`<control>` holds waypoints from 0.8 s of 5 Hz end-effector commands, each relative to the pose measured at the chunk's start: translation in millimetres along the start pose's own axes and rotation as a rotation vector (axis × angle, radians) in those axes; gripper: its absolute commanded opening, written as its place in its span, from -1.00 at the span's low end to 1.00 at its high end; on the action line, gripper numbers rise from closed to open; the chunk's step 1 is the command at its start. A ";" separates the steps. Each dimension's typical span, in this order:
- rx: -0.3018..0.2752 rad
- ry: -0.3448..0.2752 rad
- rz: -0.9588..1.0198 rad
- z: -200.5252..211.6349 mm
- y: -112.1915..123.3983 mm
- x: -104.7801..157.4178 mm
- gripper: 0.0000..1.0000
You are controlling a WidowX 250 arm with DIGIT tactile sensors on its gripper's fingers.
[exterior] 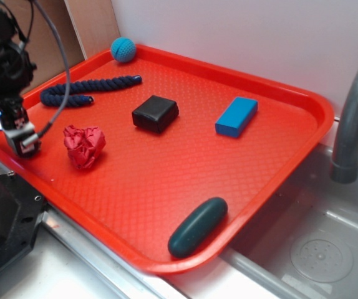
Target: Grab the rock.
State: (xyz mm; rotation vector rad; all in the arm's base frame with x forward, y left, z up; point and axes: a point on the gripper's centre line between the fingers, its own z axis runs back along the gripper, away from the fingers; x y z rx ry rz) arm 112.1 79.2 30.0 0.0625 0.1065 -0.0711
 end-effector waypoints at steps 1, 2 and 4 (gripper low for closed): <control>0.080 0.064 -0.051 -14.6 1.5 7.6 -1.00; 0.080 0.068 -0.032 -14.2 1.8 7.4 -1.00; -0.101 -0.098 0.107 50.3 5.5 11.7 -1.00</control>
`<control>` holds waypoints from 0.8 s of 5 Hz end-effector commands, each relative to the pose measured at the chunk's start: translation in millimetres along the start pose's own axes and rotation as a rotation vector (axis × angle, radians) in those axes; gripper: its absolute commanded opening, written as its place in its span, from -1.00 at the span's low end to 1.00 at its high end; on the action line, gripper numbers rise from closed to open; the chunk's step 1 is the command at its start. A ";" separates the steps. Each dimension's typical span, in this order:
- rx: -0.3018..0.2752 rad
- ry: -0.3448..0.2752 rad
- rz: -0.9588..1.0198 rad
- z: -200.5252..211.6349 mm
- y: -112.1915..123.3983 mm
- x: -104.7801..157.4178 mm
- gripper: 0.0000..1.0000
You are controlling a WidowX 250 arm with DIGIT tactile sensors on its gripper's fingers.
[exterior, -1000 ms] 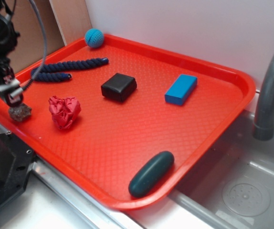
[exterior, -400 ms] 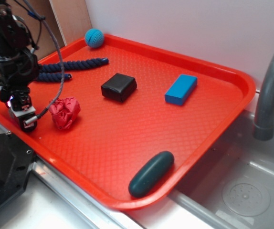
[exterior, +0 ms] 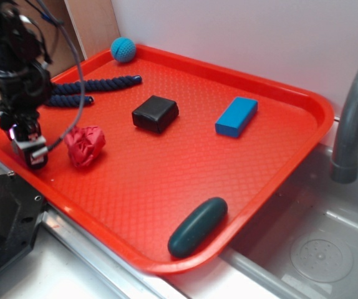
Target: Grab the rock.
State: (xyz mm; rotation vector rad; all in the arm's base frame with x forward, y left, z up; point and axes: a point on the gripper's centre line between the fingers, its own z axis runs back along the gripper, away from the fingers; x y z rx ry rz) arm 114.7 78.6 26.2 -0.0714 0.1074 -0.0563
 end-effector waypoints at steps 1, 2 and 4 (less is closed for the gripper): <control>0.258 -0.168 0.168 102.8 -25.4 10.0 -1.00; 0.224 -0.235 0.216 152.6 -44.7 9.9 -1.00; 0.131 -0.247 0.170 180.7 -78.0 42.7 -1.00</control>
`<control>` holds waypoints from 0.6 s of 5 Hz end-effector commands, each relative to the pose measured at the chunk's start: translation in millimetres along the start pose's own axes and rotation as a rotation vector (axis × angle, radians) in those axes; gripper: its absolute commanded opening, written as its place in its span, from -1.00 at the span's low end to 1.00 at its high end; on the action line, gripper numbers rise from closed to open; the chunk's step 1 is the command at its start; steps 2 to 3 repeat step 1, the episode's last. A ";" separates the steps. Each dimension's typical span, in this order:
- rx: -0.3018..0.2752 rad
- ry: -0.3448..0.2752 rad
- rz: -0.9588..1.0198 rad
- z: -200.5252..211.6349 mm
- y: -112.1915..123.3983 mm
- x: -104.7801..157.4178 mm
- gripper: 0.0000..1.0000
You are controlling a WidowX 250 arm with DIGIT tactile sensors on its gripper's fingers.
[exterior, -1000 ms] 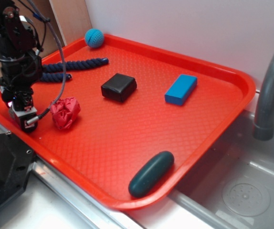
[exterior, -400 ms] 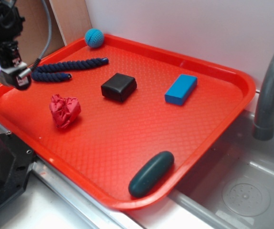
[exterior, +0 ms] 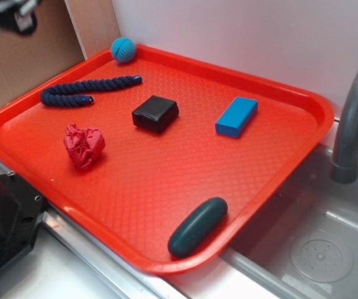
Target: Grab the rock.
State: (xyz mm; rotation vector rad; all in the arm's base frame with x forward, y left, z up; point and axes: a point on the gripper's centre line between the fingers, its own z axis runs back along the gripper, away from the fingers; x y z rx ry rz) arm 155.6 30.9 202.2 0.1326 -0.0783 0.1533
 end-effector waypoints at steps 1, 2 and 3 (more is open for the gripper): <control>-0.044 -0.032 -0.027 -6.6 -24.8 14.0 -1.00; -0.044 -0.032 -0.027 -6.6 -24.8 14.0 -1.00; -0.044 -0.032 -0.027 -6.6 -24.8 14.0 -1.00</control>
